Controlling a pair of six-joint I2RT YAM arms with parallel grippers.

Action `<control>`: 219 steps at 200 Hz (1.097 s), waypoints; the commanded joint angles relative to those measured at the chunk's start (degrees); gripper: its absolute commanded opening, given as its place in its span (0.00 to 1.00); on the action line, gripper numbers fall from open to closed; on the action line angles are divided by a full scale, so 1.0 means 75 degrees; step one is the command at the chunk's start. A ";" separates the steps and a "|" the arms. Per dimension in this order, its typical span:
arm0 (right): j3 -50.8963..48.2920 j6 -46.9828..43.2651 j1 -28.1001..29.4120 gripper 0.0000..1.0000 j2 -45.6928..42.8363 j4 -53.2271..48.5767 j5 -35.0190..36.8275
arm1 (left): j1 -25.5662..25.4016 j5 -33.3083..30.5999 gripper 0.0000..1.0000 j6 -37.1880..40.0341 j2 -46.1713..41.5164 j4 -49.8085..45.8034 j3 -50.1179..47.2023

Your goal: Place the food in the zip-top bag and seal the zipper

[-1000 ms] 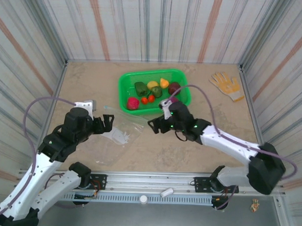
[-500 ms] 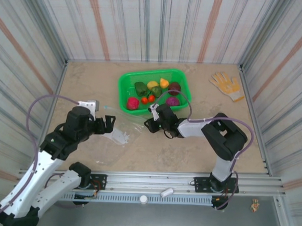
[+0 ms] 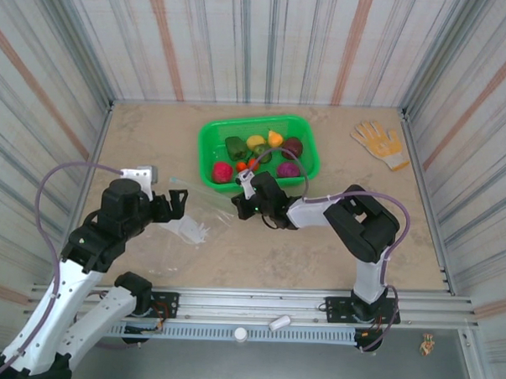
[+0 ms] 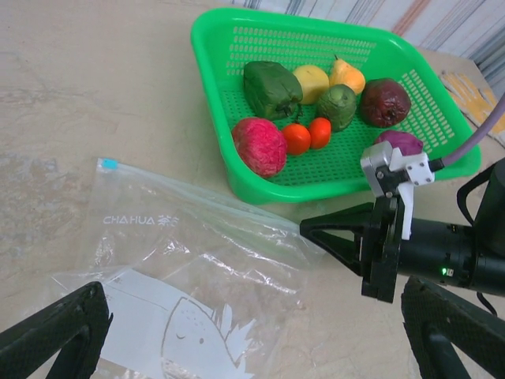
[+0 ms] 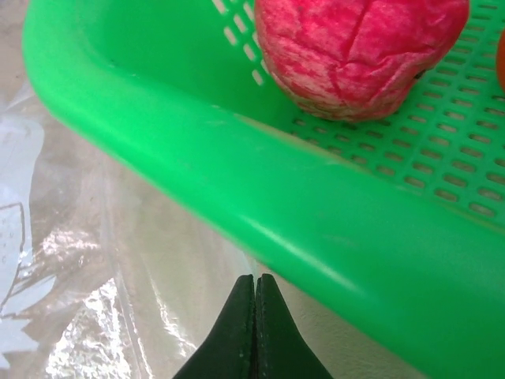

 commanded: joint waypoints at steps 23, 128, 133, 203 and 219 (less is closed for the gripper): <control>-0.0374 -0.0528 0.0186 0.00 -0.0638 0.0156 0.0221 | 0.0139 0.0359 0.99 0.0143 0.0039 0.0188 -0.0095; -0.0625 -0.2737 0.1579 0.00 -0.2618 0.0125 0.1784 | 0.0259 0.0630 0.99 -0.1749 0.1171 -0.1157 0.1105; -0.0616 -0.2804 0.1628 0.00 -0.2678 0.0170 0.1979 | 0.0300 0.0677 0.98 -0.1893 0.1251 -0.1243 0.1226; -0.0559 -0.4802 0.2485 0.00 -0.3389 0.1181 0.4273 | 0.0591 0.1989 0.92 -0.3514 0.1823 -0.1080 0.2123; -0.0562 -0.5312 0.2706 0.00 -0.3477 0.1370 0.4610 | 0.0591 0.2727 0.89 -0.3786 0.1966 -0.0611 0.2163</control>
